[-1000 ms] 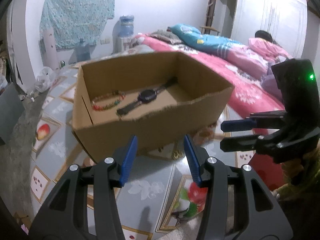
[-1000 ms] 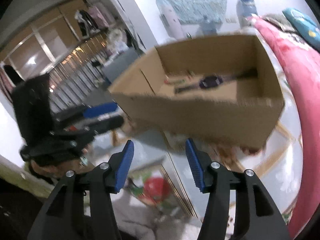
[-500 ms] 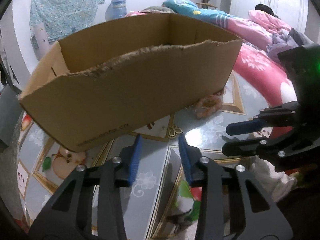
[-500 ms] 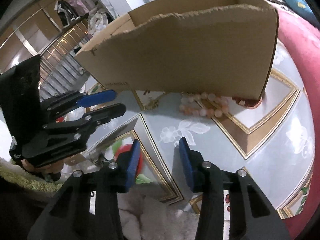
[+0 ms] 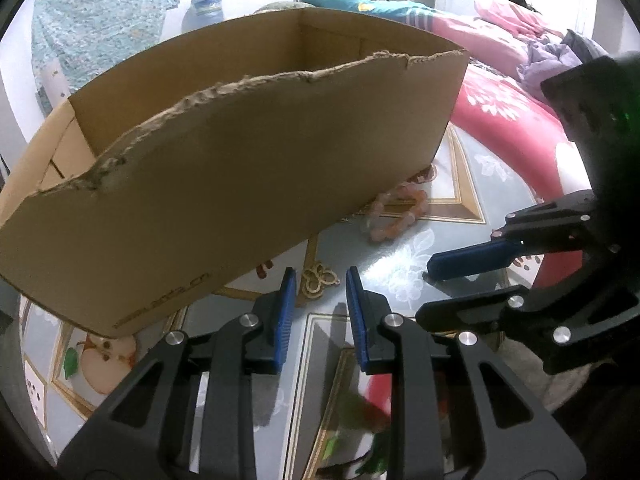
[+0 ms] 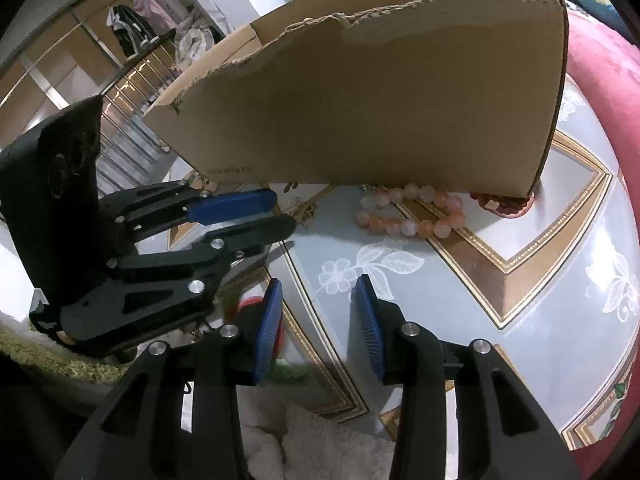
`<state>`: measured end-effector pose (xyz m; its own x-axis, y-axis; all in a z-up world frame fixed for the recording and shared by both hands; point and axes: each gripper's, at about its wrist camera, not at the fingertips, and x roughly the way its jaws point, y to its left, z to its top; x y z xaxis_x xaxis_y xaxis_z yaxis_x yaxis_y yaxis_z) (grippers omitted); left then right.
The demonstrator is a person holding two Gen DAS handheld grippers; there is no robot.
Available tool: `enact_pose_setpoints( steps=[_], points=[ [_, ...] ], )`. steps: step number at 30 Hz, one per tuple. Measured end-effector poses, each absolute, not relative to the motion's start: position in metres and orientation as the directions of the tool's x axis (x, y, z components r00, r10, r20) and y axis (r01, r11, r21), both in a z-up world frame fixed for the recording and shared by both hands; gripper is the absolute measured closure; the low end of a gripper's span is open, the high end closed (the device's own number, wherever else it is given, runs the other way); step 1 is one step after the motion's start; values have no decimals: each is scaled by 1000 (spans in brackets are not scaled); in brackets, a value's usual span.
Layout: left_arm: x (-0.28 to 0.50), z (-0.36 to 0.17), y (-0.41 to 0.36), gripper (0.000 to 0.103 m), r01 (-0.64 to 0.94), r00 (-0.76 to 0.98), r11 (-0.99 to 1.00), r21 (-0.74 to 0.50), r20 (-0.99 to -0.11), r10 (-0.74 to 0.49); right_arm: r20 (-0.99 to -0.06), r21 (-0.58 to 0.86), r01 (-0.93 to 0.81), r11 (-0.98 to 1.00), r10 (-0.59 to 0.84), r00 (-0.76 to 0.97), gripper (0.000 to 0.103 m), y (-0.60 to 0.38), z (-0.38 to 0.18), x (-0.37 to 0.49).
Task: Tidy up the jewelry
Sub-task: 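Move both grippers back down to the gold butterfly charm on the table, then close the left gripper on the gold butterfly charm while the right gripper grasps a small ring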
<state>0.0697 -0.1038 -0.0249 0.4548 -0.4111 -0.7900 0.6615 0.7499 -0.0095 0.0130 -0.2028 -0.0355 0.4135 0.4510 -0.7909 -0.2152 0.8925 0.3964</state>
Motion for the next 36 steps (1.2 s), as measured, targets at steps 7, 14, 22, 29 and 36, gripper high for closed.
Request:
enact_pose_setpoints(
  steps=[7, 14, 22, 29, 36],
  points=[
    [77, -34, -113, 79, 665, 440, 747, 8, -812, -383, -787, 404, -214, 889, 457, 414, 65, -204, -36, 16],
    [78, -32, -116, 85, 660, 446, 751, 14, -813, -376, -783, 409, -213, 887, 461, 418, 65, -204, -37, 14],
    [80, -34, -108, 85, 658, 445, 753, 5, -809, -384, -781, 412, -212, 886, 463, 420, 65, -203, -37, 13],
    [77, -25, -103, 85, 657, 460, 754, 3, -794, -397, -780, 412, -213, 886, 464, 420, 65, -204, -38, 12],
    [73, -11, -91, 85, 634, 489, 774, 0, -774, -401, -781, 412, -210, 887, 462, 420, 65, -205, -36, 13]
  ],
)
